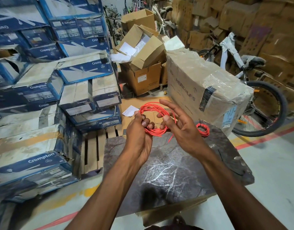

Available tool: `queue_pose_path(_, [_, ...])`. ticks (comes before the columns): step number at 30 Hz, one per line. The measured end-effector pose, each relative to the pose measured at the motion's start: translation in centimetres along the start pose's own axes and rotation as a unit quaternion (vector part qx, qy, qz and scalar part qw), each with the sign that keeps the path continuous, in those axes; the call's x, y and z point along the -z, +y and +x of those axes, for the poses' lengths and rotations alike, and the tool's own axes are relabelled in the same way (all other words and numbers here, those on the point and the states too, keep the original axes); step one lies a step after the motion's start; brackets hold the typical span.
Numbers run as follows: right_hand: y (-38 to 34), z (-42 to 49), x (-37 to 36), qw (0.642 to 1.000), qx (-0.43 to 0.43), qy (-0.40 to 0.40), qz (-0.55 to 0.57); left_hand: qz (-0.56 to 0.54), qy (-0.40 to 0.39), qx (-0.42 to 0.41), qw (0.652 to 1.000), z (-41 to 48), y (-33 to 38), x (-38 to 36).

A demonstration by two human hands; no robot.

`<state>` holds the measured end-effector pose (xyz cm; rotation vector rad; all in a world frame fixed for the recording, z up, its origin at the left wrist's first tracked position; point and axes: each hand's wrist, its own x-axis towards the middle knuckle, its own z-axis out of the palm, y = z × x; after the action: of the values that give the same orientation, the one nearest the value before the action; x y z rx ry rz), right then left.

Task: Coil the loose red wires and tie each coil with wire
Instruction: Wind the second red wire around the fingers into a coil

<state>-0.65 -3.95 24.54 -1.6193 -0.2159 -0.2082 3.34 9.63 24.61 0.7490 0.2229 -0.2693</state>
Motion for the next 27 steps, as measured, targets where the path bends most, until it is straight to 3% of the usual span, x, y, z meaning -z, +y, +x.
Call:
queue_pose_path(3, [1.2, 0.2, 0.0, 0.998, -0.015, 0.033, -0.049, -0.005, -0.007, 0.007, 1.000, -0.1, -0.3, 0.3])
queue_pose_path(7, [2.7, 0.4, -0.3, 0.985, 0.028, 0.078, -0.153, -0.009, -0.019, 0.000, 1.000, -0.3, -0.7, 0.5])
queue_pose_path(14, [3.4, 0.8, 0.3, 0.959, 0.060, 0.105, -0.256, -0.001, -0.030, 0.012, 0.999, -0.6, -0.9, 0.6])
queue_pose_path(20, [3.5, 1.0, 0.5, 0.957, 0.075, 0.092, -0.264, 0.028, 0.012, 0.034, 0.999, -0.6, -0.9, 0.0])
queue_pose_path(24, [3.9, 1.2, -0.1, 0.955, 0.065, 0.115, -0.265, 0.113, 0.045, 0.030, 0.992, -0.4, -0.9, 0.0])
queue_pose_path(27, [3.9, 1.3, 0.0, 0.957, 0.060, 0.112, -0.262, 0.183, 0.019, 0.059, 0.981, 0.0, 0.0, 0.5])
